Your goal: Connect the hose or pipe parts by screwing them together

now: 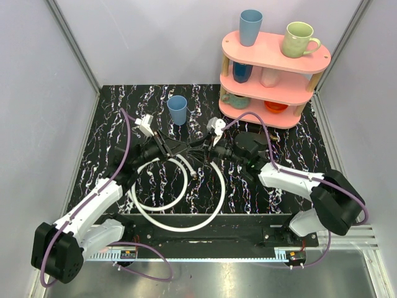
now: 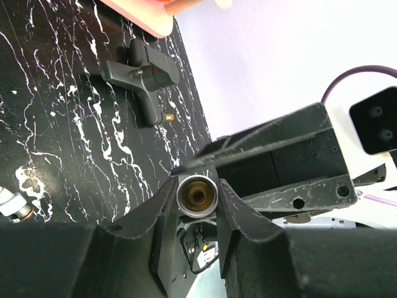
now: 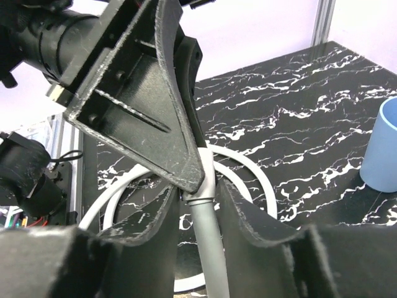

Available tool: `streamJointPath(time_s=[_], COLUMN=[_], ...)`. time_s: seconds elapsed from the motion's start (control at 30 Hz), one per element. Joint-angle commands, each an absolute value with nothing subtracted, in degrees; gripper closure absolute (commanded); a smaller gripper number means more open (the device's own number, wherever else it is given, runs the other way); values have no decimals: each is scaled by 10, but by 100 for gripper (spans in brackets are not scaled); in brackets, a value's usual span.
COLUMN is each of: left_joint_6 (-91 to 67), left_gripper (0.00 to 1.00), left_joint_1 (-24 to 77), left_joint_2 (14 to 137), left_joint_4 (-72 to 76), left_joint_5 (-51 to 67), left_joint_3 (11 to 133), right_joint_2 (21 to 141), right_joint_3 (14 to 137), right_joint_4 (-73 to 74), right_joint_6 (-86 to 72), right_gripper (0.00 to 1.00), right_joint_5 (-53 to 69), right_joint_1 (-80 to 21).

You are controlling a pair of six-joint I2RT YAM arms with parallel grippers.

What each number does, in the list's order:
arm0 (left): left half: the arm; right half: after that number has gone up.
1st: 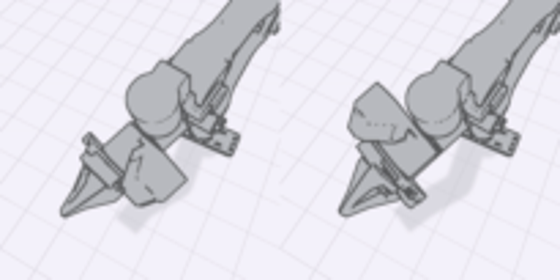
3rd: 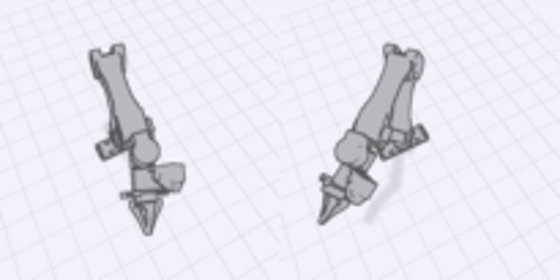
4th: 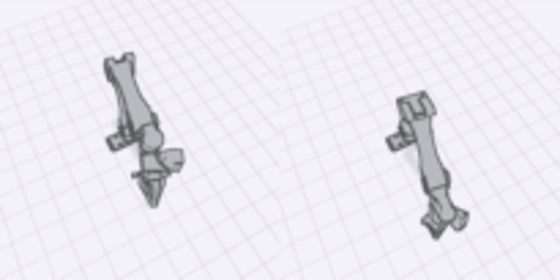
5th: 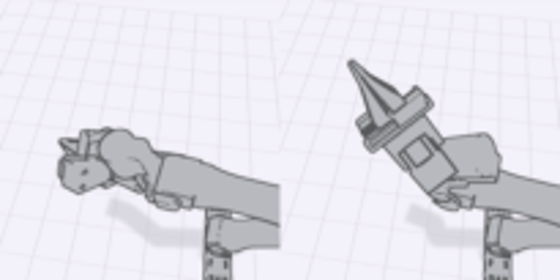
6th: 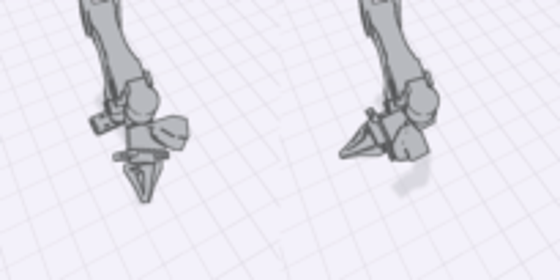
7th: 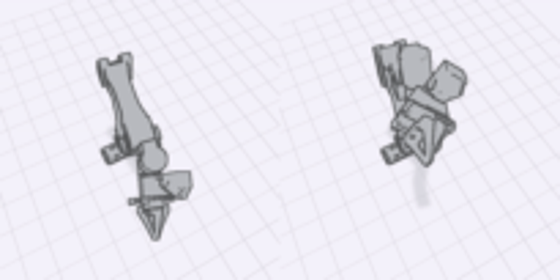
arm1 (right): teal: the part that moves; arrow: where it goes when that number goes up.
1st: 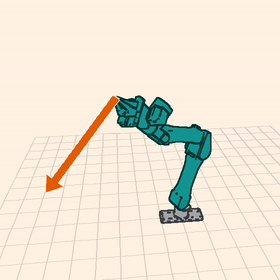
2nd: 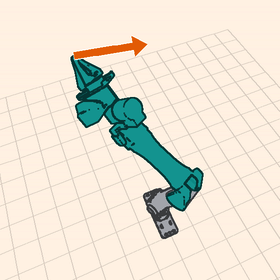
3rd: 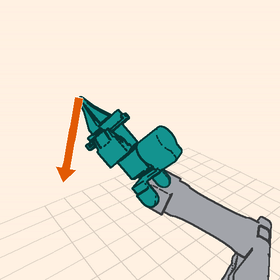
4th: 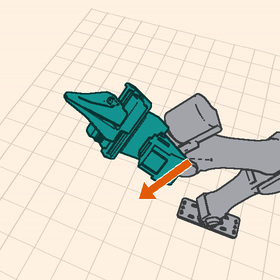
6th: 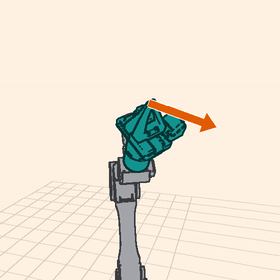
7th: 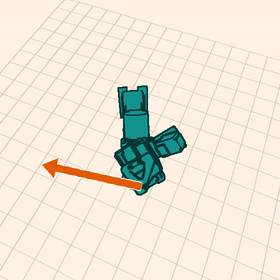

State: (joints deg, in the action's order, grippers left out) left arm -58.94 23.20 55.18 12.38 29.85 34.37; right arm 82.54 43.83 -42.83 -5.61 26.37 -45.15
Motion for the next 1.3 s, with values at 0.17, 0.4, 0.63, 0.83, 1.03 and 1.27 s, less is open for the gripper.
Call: streamJointPath(time_s=[0.17, 0.4, 0.63, 0.83, 1.03, 1.27], left_joint_6=[-604, -509, -346, -350, -414, -465], left_gripper=[100, 22, 12, 18, 21, 26], left_joint_1=[235, 233, 236, 294, 351, 376], left_joint_2=[548, 539, 628, 782, 924, 1074], left_joint_4=[180, 44, -149, -167, -18, 106], left_joint_5=[324, 252, 152, 98, 142, 206], left_joint_3=[344, 420, 610, 729, 768, 834], right_joint_2=[791, 746, 611, 474, 369, 318], right_joint_3=[439, 402, 359, 300, 269, 264], right_joint_4=[-496, -437, -231, -68, 35, 65], right_joint_6=[-68, -33, -72, -152, -229, -252], right_gripper=[100, 100, 100, 100, 100, 100], right_joint_5=[279, 191, 34, -72, -120, -112], right_joint_1=[-454, -454, -453, -453, -453, -453])
